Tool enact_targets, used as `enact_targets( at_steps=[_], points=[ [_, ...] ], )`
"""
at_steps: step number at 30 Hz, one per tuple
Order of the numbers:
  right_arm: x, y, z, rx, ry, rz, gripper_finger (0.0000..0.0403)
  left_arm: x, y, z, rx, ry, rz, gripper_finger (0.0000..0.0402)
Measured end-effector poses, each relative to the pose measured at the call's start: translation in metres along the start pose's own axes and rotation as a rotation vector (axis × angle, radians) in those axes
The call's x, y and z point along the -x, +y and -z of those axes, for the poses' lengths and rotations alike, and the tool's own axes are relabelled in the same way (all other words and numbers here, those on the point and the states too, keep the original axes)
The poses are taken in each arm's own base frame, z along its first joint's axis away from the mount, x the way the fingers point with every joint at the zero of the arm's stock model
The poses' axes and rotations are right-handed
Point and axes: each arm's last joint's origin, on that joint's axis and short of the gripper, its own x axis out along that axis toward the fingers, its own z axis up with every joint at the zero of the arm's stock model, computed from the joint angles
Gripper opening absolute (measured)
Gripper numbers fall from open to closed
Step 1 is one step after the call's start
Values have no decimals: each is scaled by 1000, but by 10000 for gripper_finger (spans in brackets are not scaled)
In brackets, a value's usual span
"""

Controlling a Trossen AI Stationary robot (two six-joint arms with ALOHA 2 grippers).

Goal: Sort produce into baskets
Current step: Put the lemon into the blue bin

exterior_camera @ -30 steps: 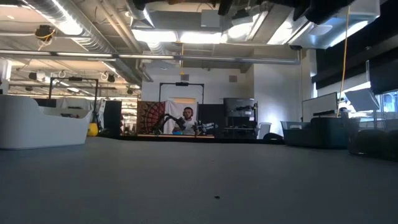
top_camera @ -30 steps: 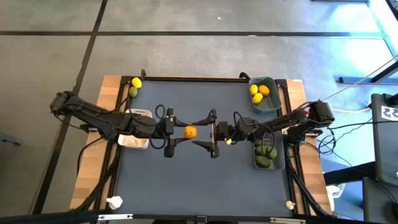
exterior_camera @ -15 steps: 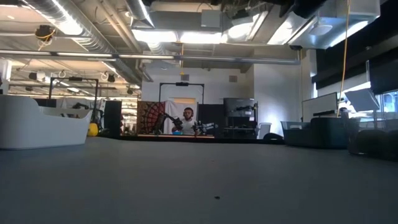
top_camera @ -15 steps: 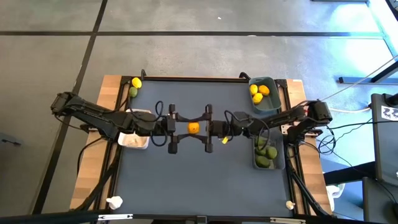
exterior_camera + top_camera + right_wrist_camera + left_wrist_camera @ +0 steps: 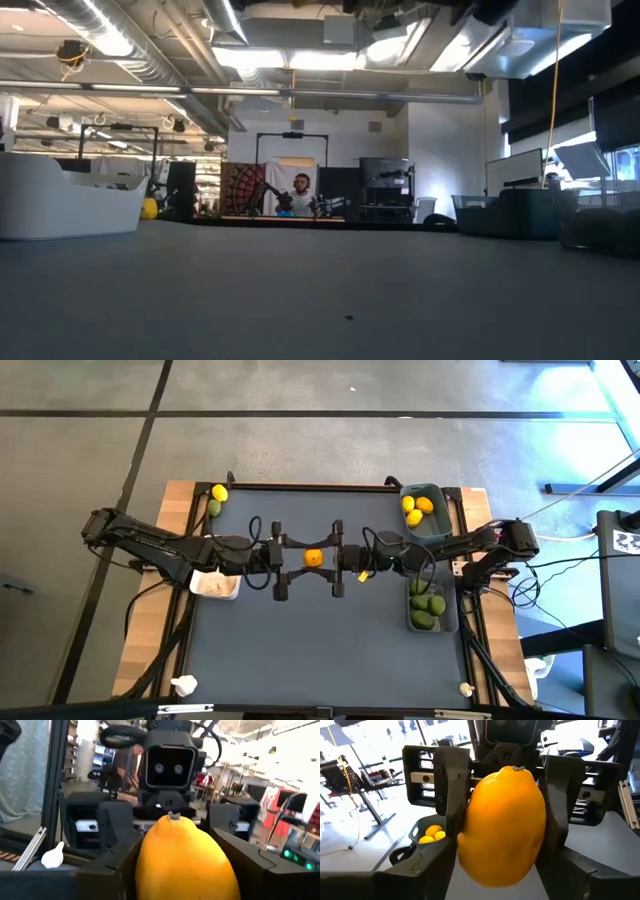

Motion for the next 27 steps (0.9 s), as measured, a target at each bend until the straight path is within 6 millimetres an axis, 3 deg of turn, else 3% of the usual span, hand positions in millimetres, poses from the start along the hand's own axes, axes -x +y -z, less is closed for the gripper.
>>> enact_targets(
  at_steps=[8, 15, 20, 27],
  points=[
    [17, -8, -6, -6, 240, 114, 204, 4, -1, 8, 70, 95, 7, 293],
    [59, -22, -21, 55, 574, 394, 214, 5, 2, 19, 95, 211, -19, 294],
    [93, -46, -21, 112, 803, 660, 216, 4, 7, 23, 114, 247, -49, 294],
    [132, -93, 0, -32, 1063, 834, 217, 5, 7, 25, 128, 263, -51, 294]
  ],
)
